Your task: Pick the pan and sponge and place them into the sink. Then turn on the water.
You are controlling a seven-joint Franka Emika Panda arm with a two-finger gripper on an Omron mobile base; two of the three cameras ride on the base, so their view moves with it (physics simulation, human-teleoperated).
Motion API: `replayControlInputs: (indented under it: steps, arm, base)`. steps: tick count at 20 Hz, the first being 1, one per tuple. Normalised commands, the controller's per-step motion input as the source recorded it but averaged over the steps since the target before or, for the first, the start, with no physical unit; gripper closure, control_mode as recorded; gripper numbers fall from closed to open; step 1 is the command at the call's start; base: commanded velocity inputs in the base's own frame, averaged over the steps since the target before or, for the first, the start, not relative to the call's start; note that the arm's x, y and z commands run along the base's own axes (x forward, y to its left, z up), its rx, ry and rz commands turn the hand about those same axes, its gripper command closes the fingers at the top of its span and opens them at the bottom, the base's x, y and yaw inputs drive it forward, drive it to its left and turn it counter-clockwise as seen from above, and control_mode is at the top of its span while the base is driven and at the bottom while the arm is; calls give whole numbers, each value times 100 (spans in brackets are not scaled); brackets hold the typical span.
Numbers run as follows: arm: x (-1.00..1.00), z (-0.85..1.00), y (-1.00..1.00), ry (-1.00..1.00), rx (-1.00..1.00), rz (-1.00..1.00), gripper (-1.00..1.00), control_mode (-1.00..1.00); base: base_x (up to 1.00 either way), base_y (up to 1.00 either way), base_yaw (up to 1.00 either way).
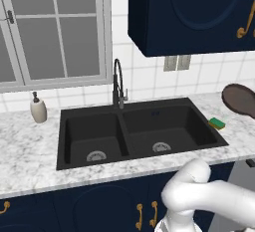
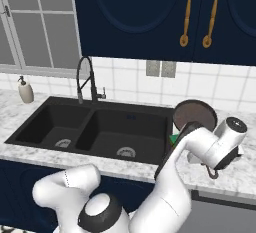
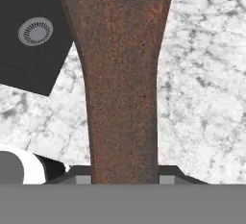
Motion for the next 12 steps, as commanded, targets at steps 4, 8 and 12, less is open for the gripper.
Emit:
replayControlInputs:
  steps: [4, 8, 12]
  arm:
    - [-100, 48, 70, -12, 0, 8, 100, -100]
    - [-90, 32, 100, -2, -4, 7, 100, -100]
    - [-43, 19, 100, 7, -12, 10, 100, -100]
  base:
    - [0, 0, 0]
    - [0, 0, 0]
    - [0, 0, 0]
